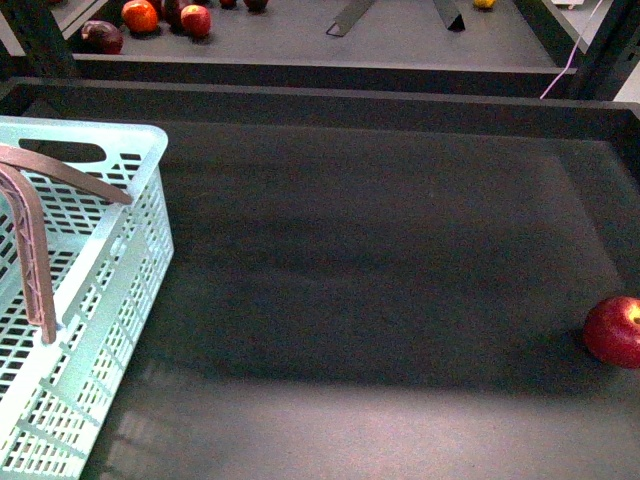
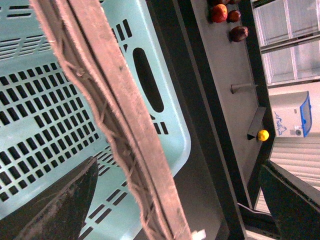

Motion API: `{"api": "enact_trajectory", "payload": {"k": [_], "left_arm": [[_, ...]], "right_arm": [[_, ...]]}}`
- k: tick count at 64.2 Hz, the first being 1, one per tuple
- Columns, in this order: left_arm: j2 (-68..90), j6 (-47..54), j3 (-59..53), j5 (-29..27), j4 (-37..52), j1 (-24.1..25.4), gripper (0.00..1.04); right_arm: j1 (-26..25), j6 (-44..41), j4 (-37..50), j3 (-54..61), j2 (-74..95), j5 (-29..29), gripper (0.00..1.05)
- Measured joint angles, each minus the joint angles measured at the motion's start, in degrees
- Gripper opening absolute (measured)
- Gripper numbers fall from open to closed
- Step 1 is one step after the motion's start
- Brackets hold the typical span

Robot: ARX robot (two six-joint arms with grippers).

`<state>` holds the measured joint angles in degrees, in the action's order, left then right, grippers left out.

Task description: Pick apple with right arm and hold basket with left

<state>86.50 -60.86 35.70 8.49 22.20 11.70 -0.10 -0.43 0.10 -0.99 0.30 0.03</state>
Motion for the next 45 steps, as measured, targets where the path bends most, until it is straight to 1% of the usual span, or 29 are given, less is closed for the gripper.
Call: {"api": "enact_trajectory", "payload": {"k": [11,19,37,40,45], "left_arm": [[6.43,-2.01,4.17,-1.66,0.44,-1.44,0.98],[10.91,-2.54,5.18,-2.56,1.01,-1.86,0.98],[12.87,-2.95,5.22,-4.17,1.73,-1.84,0.98],[12.87,-2.97,5.31,-4.31,1.68,-1.88,0.93],[12.87,-3.17,5.62,-4.66,1.18,-2.12,0.79]], "right_arm": [[0.00,0.00,0.00,0.00,0.00,0.00,0.96],[0.00,0.02,0.00,0.00,0.00,0.00,0.96],[0.00,0.00,0.00,0.00,0.00,0.00,0.96],[0.00,0.00,0.00,0.00,0.00,0.00,0.96],[0.00,0.00,0.00,0.00,0.00,0.00,0.96]]}}
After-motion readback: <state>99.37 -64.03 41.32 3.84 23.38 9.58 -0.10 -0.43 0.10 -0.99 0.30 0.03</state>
